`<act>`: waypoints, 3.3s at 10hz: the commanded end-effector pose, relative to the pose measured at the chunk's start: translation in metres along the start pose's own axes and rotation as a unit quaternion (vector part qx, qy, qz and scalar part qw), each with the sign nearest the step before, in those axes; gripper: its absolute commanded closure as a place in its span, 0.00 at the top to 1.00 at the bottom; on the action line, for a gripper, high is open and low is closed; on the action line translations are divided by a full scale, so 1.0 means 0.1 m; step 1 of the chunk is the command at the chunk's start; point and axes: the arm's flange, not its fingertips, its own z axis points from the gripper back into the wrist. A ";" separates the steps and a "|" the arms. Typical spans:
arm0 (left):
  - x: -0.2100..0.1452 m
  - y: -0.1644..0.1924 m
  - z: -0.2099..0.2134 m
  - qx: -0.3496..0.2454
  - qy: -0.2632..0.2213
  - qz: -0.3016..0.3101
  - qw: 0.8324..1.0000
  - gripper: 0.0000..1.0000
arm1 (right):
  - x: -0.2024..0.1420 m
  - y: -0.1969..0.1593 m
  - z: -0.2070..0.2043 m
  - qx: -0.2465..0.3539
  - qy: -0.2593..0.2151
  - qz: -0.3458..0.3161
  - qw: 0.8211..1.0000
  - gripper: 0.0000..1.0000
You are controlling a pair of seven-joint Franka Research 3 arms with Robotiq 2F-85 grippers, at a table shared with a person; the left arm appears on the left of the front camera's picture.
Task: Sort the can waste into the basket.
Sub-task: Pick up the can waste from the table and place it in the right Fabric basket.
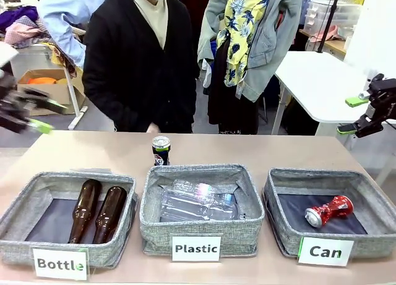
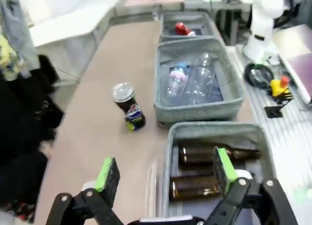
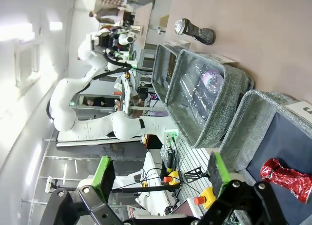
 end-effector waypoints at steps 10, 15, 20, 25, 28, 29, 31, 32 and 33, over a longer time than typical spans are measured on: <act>-0.34 0.61 -1.87 -0.097 0.016 -0.004 0.995 1.00 | 0.00 0.01 0.04 0.000 0.005 0.007 1.000 1.00; -0.53 1.15 -2.17 -0.034 -0.011 0.025 0.999 1.00 | 0.00 0.01 0.04 0.000 0.005 0.007 1.000 1.00; -0.58 1.27 -2.60 -0.048 -0.009 0.020 0.999 1.00 | 0.00 0.01 0.04 0.000 0.005 0.007 1.000 1.00; -0.57 1.32 -2.89 -0.071 0.005 0.024 0.997 1.00 | 0.00 0.01 0.04 0.000 0.005 0.007 1.000 1.00; -0.58 1.31 -2.90 -0.074 -0.001 0.019 0.997 1.00 | 0.00 0.01 0.04 0.000 0.005 0.007 1.000 1.00; -0.58 1.31 -2.90 -0.074 -0.007 0.016 0.997 1.00 | 0.00 0.01 0.04 0.000 0.005 0.007 1.000 1.00; -0.60 1.30 -2.91 -0.078 -0.001 0.012 0.997 0.41 | 0.00 0.01 0.04 0.000 0.005 0.007 1.000 1.00; -0.60 1.29 -2.90 -0.077 -0.004 0.007 0.997 0.00 | 0.00 0.01 0.04 0.000 0.005 0.007 1.000 1.00; -0.58 1.29 -2.90 -0.080 -0.005 0.004 0.997 0.36 | 0.00 0.01 0.04 0.000 0.005 0.007 1.000 1.00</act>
